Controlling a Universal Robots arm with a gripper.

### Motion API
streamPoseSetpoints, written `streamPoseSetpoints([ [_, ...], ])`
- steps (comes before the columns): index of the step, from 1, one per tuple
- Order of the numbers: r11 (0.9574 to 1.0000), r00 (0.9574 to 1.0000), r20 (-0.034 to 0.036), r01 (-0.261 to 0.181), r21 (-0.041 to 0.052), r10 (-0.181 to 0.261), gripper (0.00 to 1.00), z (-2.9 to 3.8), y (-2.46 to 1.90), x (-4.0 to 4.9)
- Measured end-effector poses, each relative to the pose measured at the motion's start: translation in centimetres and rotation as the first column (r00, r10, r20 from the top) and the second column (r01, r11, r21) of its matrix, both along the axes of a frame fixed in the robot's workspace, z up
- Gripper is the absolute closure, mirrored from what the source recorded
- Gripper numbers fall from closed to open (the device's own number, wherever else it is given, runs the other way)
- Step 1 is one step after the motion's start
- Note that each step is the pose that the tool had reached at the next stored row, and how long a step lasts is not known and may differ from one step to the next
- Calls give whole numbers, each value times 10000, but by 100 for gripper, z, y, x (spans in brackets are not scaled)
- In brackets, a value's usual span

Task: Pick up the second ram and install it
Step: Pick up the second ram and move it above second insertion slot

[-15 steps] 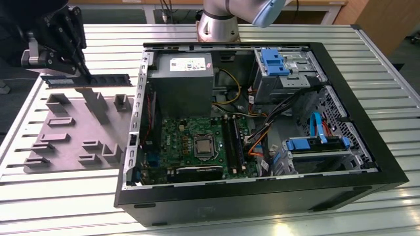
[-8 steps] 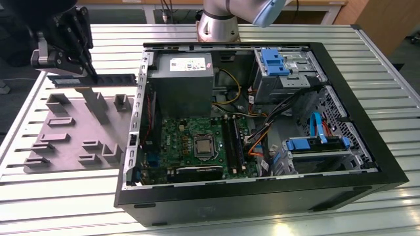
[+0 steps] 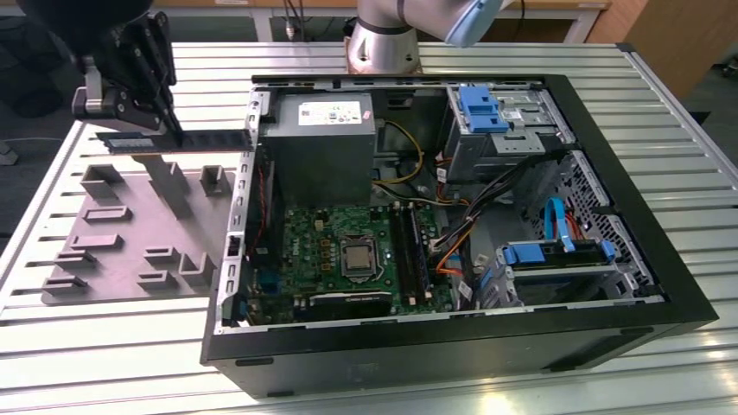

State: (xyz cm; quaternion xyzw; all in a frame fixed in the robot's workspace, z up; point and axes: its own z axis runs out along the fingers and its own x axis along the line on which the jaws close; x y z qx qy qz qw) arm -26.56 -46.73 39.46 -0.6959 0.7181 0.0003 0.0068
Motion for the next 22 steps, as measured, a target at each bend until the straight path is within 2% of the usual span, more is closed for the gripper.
streamPoseSetpoints([
  [22,10000,10000,1,1,1,-1,86,0,0,320],
])
